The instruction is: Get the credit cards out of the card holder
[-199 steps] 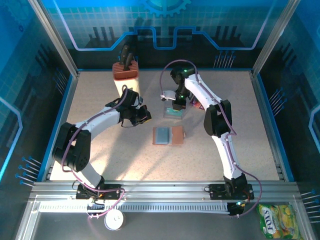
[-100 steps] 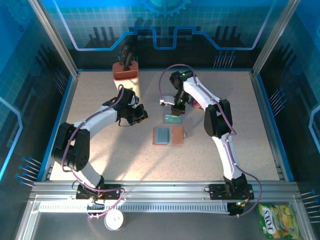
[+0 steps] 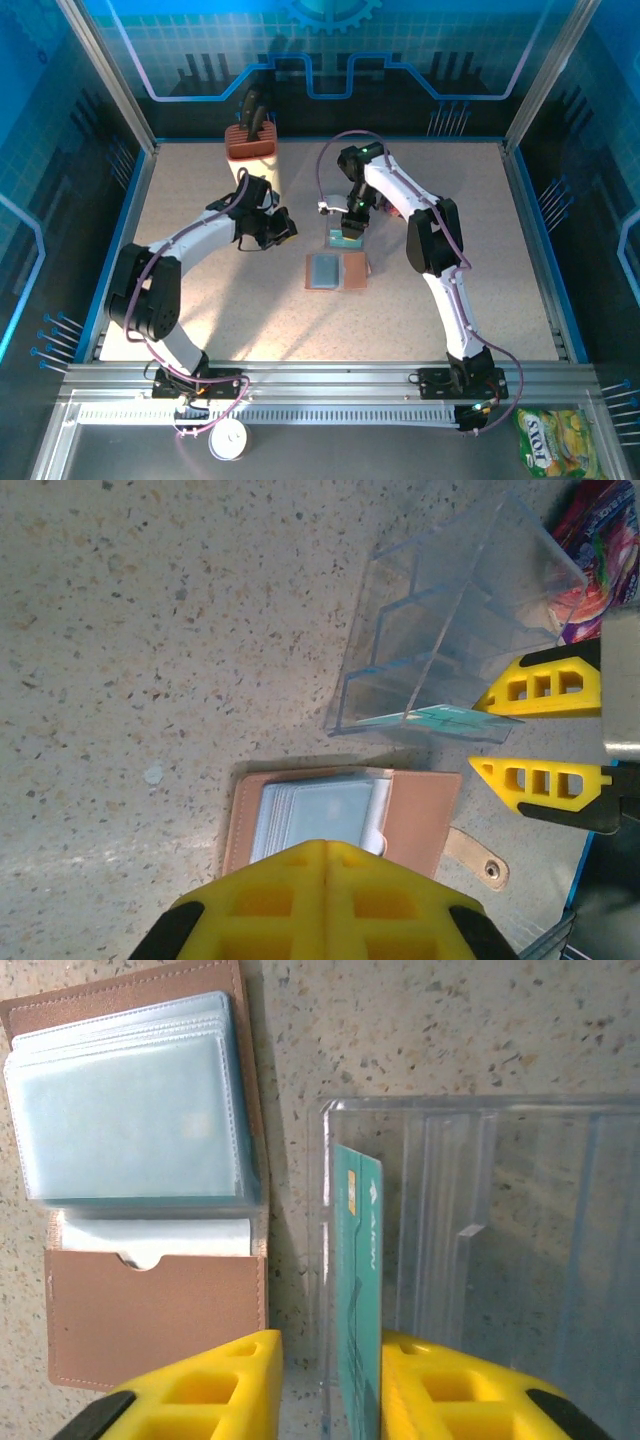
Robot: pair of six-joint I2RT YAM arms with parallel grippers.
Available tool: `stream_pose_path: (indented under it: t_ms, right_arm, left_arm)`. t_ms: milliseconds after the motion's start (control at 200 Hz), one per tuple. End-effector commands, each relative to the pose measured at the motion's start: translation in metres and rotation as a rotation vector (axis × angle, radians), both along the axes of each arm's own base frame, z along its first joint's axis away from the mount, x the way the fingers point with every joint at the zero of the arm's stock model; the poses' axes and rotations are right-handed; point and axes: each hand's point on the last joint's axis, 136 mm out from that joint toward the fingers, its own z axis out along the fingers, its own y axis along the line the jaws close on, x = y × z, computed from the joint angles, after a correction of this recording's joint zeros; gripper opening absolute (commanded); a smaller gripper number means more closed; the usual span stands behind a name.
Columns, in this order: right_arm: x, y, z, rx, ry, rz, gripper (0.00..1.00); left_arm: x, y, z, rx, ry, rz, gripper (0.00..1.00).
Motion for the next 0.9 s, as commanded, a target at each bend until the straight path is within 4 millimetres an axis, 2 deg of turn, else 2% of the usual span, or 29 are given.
stream_pose_path:
  t_ms: [0, 255, 270, 280, 320, 545, 640, 715, 805, 895]
  right_arm:
    - [0.004, 0.003, 0.023, 0.018, -0.04, -0.011, 0.32]
    - [0.017, -0.006, 0.05, 0.015, -0.131, -0.089, 0.32]
    - [0.018, -0.006, 0.048, 0.014, -0.13, -0.095, 0.32]
    - [0.018, -0.005, 0.057, 0.026, -0.15, -0.098, 0.32]
    - [0.019, -0.003, 0.063, 0.044, -0.166, -0.12, 0.31]
    - [0.02, 0.011, 0.082, 0.153, -0.188, -0.296, 0.3]
    - [0.016, 0.019, 0.079, 0.181, -0.158, -0.427, 0.28]
    - [0.014, 0.025, 0.076, 0.209, -0.114, -0.613, 0.25]
    - [0.001, 0.036, 0.069, 0.254, -0.015, -0.808, 0.24]
    - [-0.012, 0.04, 0.058, 0.271, 0.009, -0.956, 0.27]
  left_arm:
    - [0.007, -0.004, 0.009, -0.022, -0.016, -0.02, 0.06]
    - [0.006, -0.008, 0.008, -0.047, -0.008, -0.02, 0.06]
    - [0.006, -0.008, 0.008, -0.048, -0.007, -0.02, 0.06]
    - [0.006, -0.008, 0.008, -0.049, -0.007, -0.02, 0.06]
    - [0.005, -0.01, 0.006, -0.056, -0.002, -0.021, 0.06]
    - [-0.003, -0.019, 0.001, -0.066, 0.014, -0.041, 0.06]
    - [-0.007, -0.022, -0.003, -0.064, 0.025, -0.049, 0.06]
    - [-0.011, -0.024, -0.006, -0.061, 0.033, -0.053, 0.06]
    - [-0.016, -0.027, -0.011, -0.058, 0.038, -0.057, 0.06]
    - [-0.021, -0.03, -0.016, -0.055, 0.045, -0.059, 0.06]
